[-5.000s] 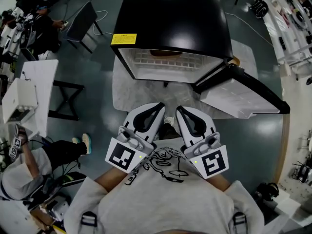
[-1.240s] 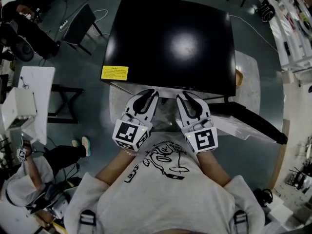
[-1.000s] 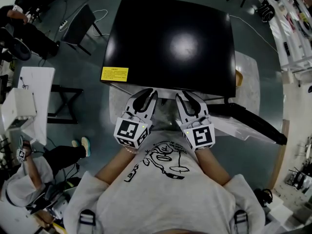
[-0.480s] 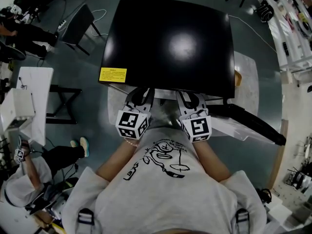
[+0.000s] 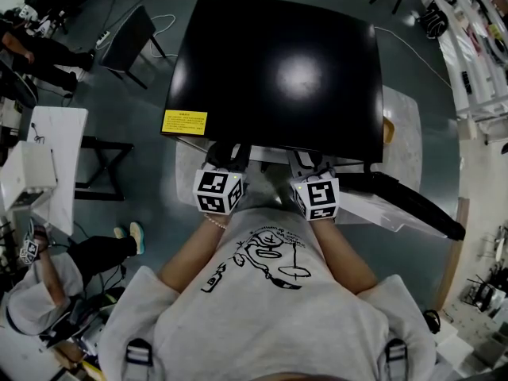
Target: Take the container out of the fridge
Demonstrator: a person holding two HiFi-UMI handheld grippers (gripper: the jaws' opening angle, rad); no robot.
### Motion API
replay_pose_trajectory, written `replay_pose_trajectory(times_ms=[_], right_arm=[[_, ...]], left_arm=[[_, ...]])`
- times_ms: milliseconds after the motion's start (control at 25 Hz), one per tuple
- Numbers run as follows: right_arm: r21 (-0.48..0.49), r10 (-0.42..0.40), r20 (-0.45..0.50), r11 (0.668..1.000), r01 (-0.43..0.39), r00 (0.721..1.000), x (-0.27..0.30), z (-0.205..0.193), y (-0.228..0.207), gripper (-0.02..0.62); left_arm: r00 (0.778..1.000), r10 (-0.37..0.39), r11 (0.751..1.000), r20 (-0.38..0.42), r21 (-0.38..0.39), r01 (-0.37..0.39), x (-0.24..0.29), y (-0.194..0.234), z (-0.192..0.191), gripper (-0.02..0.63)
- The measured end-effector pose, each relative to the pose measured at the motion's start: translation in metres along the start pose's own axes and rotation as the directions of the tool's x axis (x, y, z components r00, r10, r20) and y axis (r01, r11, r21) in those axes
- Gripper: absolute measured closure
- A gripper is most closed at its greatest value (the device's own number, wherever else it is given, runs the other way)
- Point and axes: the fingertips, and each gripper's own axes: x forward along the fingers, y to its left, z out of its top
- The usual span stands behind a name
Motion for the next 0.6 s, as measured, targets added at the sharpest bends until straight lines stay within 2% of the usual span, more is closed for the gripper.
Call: replay_pose_trajectory(times_ms=[600], right_arm=[[0.037,-0.046,-0.043,0.998,0.048,0.998,0.029,-0.021,-0.022,0.446]], left_arm=[[0.997,0.051,0.997,-0.056,-0.053,-0.054,0.031,0.026,-0.020,0.451]])
